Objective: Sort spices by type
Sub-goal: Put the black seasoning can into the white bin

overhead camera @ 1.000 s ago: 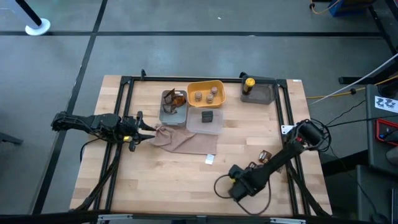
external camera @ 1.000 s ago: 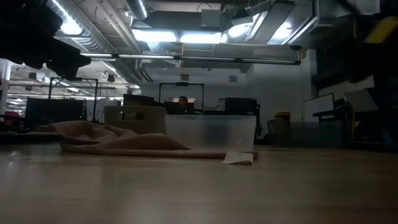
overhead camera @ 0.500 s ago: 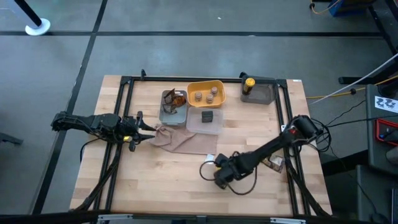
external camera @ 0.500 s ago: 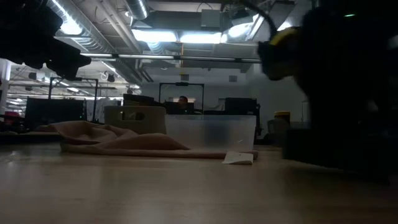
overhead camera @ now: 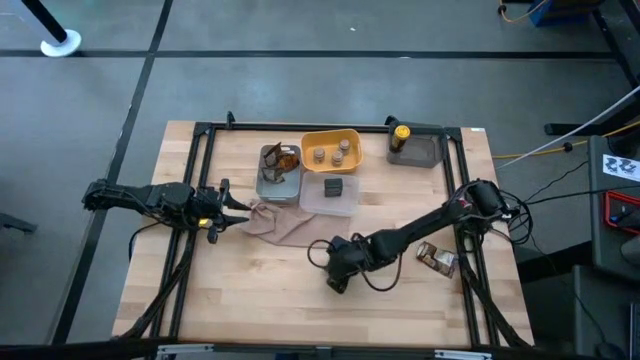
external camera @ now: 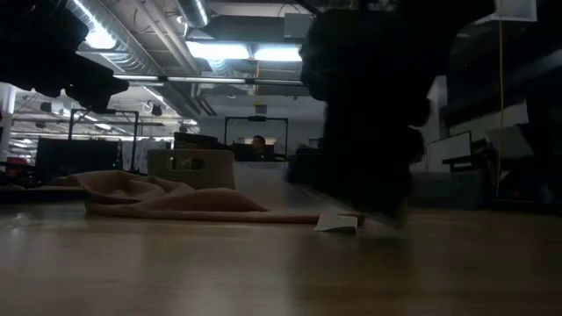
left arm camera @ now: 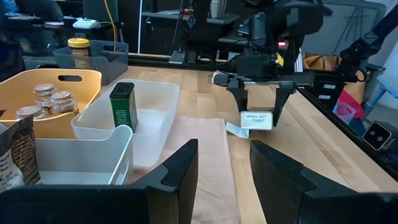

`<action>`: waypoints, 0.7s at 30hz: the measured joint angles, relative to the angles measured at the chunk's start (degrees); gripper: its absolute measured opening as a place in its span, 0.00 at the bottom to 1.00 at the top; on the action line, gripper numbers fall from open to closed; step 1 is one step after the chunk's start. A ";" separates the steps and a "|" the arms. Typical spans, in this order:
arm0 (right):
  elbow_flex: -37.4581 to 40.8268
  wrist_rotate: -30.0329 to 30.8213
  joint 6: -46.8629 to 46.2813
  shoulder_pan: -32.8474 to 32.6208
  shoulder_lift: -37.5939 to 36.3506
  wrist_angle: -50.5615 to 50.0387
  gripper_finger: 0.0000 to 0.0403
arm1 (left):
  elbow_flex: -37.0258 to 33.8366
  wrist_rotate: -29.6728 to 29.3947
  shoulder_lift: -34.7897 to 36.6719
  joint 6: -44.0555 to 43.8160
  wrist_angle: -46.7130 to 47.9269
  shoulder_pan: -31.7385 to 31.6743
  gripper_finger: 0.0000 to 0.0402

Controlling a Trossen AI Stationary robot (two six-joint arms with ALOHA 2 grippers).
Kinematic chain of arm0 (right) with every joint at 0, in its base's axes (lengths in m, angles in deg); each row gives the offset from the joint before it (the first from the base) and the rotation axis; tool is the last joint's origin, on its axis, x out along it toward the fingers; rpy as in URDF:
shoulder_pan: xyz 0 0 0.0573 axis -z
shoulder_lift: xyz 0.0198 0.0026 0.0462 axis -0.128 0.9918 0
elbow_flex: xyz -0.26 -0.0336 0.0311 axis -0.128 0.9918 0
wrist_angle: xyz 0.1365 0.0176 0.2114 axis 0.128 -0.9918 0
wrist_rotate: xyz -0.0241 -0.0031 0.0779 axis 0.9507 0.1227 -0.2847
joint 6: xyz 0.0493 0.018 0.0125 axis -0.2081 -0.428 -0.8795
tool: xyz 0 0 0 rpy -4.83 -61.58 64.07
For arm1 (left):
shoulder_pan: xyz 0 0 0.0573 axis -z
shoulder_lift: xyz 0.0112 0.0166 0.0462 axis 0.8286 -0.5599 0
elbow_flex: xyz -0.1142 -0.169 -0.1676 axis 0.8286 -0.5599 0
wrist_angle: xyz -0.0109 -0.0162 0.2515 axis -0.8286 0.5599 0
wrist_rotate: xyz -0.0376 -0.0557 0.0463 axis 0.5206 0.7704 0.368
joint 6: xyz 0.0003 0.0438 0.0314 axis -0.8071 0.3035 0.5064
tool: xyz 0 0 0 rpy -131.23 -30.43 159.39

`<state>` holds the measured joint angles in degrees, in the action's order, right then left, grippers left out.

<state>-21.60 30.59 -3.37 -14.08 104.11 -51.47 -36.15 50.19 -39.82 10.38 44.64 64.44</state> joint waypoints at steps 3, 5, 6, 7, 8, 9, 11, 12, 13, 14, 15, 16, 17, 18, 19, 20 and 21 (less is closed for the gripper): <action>0.00 -0.22 1.54 1.29 0.00 3.10 0.66 | 0.00 0.00 -0.02 0.00 0.00 -0.01 0.32; 0.00 -0.73 2.44 2.16 0.00 5.14 0.66 | 0.00 0.00 0.00 -0.10 0.00 -0.02 0.32; 0.00 -1.32 2.68 2.66 0.00 6.23 0.67 | -0.02 0.00 -0.02 -0.43 0.00 0.00 0.32; 0.00 -1.88 2.81 3.11 0.00 7.44 0.67 | -0.02 0.00 -0.02 -0.42 -0.04 0.00 0.32; 0.00 -2.42 2.91 3.64 0.00 8.78 0.67 | -0.04 -0.02 0.00 -0.05 -0.21 -0.01 0.32; 0.00 -2.77 3.25 4.10 0.00 10.22 0.67 | -0.07 -0.04 0.00 0.39 -0.66 -0.01 0.32; 0.00 -3.29 4.40 5.00 0.00 12.94 0.67 | -0.29 -0.04 0.00 1.36 -2.22 -0.02 0.32; 0.00 -3.27 4.87 5.44 0.00 14.47 0.67 | -0.40 -0.04 -0.02 1.46 -3.09 -0.01 0.32; 0.00 -3.34 5.60 5.86 0.00 16.15 0.67 | -0.41 -0.04 -0.02 1.42 -4.03 0.00 0.32; 0.00 -3.65 6.15 6.35 0.00 17.89 0.67 | -0.40 -0.04 0.00 1.43 -5.17 0.00 0.32; 0.00 -3.77 6.88 6.79 0.00 19.76 0.67 | -0.36 -0.05 0.00 1.51 -5.98 0.00 0.32; 0.00 -3.75 7.45 7.19 0.00 21.70 0.67 | -0.30 -0.04 0.00 1.51 -6.38 0.00 0.32; 0.00 -3.77 8.18 7.57 0.00 23.71 0.67 | -0.30 -0.04 0.00 1.51 -6.49 -0.01 0.32; 0.00 -3.77 8.91 7.96 0.00 25.95 0.67 | -0.30 -0.04 0.00 1.51 -6.47 0.00 0.32; 0.00 -3.75 9.77 8.29 0.00 28.34 0.67 | -0.30 -0.04 0.00 1.51 -6.48 -0.01 0.32; 0.00 -3.77 10.45 8.56 0.00 30.83 0.67 | -0.30 -0.04 0.00 1.54 -6.54 0.00 0.32; 0.00 -3.75 11.29 8.89 0.00 33.44 0.67 | -0.30 -0.05 0.00 1.86 -6.72 -0.02 0.32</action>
<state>-21.60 26.84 7.92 -5.19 104.11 -18.02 -36.45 50.15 -39.82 12.24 37.93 64.42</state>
